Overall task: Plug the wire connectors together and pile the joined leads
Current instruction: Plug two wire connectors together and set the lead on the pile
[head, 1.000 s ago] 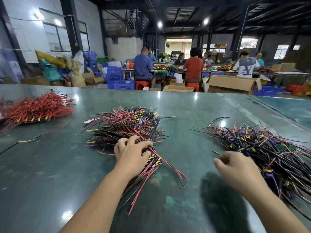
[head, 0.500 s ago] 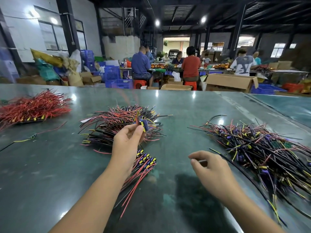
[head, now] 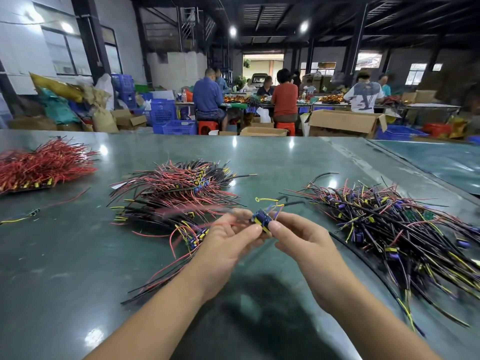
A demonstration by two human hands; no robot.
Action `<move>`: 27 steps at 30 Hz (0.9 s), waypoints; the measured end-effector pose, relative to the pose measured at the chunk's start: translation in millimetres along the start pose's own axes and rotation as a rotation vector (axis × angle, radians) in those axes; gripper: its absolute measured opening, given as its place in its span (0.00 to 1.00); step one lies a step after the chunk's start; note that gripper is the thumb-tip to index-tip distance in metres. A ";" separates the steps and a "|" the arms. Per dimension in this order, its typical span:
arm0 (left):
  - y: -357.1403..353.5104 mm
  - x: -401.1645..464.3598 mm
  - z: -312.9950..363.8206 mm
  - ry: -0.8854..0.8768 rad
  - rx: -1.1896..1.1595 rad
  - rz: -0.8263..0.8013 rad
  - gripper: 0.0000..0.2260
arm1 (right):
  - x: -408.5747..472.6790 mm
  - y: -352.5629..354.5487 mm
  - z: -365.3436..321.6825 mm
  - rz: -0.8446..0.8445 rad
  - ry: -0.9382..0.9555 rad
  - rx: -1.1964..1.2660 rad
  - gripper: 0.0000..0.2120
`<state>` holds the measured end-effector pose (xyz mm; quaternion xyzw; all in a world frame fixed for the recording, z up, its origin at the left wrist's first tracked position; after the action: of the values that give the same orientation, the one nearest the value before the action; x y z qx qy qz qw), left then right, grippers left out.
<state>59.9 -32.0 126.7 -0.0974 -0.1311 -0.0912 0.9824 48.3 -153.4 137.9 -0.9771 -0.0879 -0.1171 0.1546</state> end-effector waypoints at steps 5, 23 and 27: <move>-0.5 -4.0 -1.3 -0.001 0.388 -0.049 0.06 | 0.9 2.3 -1.3 -0.026 0.040 -0.046 0.06; 1.8 -2.1 -0.8 -0.014 0.326 -0.120 0.03 | 0.0 7.2 3.8 -0.080 -0.095 -0.067 0.07; -1.0 -4.3 -0.7 -0.001 0.292 -0.179 0.05 | -1.5 3.9 1.7 -0.145 -0.096 -0.076 0.12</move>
<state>55.8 -32.5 125.0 0.0584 -0.1516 -0.1585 0.9739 48.0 -156.8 134.8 -0.9778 -0.1613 -0.0842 0.1040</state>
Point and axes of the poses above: each hand's wrist, its own x-axis towards the middle knuckle, its own y-axis out of the back of the hand, z = x × y, the point moved 9 cm from there along x, towards the middle knuckle, and after that the axes turned 12 degrees about x, right-handed, at the moved point
